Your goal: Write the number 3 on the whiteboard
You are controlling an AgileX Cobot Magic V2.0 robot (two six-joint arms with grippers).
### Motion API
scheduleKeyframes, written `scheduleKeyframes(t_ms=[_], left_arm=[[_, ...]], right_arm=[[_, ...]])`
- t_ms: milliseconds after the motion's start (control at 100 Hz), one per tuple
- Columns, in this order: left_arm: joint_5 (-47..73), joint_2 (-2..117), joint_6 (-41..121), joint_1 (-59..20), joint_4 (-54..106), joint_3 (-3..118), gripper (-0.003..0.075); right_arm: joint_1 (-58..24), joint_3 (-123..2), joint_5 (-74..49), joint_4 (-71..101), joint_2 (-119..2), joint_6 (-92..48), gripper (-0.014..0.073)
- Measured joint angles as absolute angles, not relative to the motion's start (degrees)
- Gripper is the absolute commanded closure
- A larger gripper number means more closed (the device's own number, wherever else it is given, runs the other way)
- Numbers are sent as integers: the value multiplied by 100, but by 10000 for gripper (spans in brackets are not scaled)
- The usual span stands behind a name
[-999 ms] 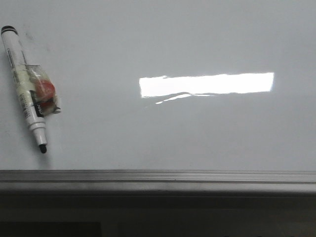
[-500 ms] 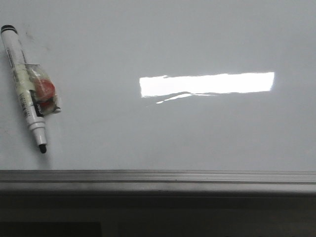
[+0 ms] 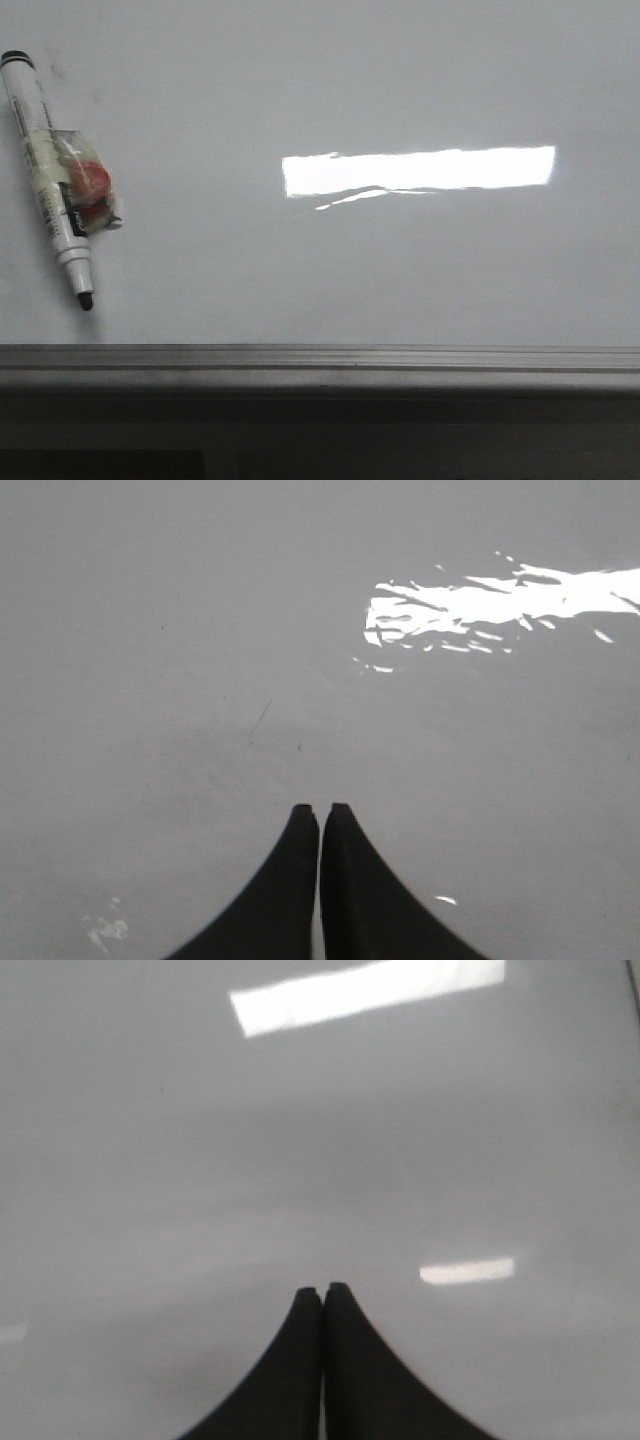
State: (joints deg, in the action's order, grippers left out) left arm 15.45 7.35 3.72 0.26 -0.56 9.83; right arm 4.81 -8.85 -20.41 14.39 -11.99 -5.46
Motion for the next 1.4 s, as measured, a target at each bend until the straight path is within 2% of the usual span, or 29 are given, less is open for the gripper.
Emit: scheduleKeyframes(t_ms=[160, 210, 280, 330, 380, 450, 510, 640, 820, 1069, 1219, 1399], left_arm=[[1568, 1047, 362, 26, 0, 1339, 736], [1568, 1084, 362, 26, 0, 1377, 699], [1607, 1117, 362, 26, 57, 1396, 564], [1606, 1143, 362, 26, 128, 1405, 419], [1590, 1165, 362, 26, 157, 1405, 308], [1337, 1174, 362, 26, 222, 1368, 231], [996, 1186, 362, 26, 337, 1284, 233], [581, 1198, 362, 14, 449, 1224, 295], [460, 1329, 362, -472, 469, 1215, 299], [435, 1759, 362, -2271, 574, 1215, 299], [390, 1974, 362, -3493, 1304, 1215, 300], [224, 2441, 362, -4472, 2004, 1215, 300]], right_arm=[[461, -1313, -2437, 1451, -1652, -546, 659], [461, -1339, -2471, 1451, -1679, -546, 659], [461, -1337, -2522, 1451, -1679, -546, 659], [461, -1337, -2543, 1451, -1679, -546, 659], [461, -1337, -2551, 1451, -1679, -546, 659], [448, -1337, -2566, 1451, -1679, -546, 659], [448, -1337, -2570, 1451, -1679, -546, 659], [448, -1337, -2570, 1451, -1679, -546, 659], [448, -1337, -2579, 1451, -1679, -546, 659], [448, -1337, -2579, 1451, -1679, -546, 659], [448, -1337, -2579, 1451, -1679, -546, 659], [448, -1337, -2579, 1451, -1679, -546, 659]])
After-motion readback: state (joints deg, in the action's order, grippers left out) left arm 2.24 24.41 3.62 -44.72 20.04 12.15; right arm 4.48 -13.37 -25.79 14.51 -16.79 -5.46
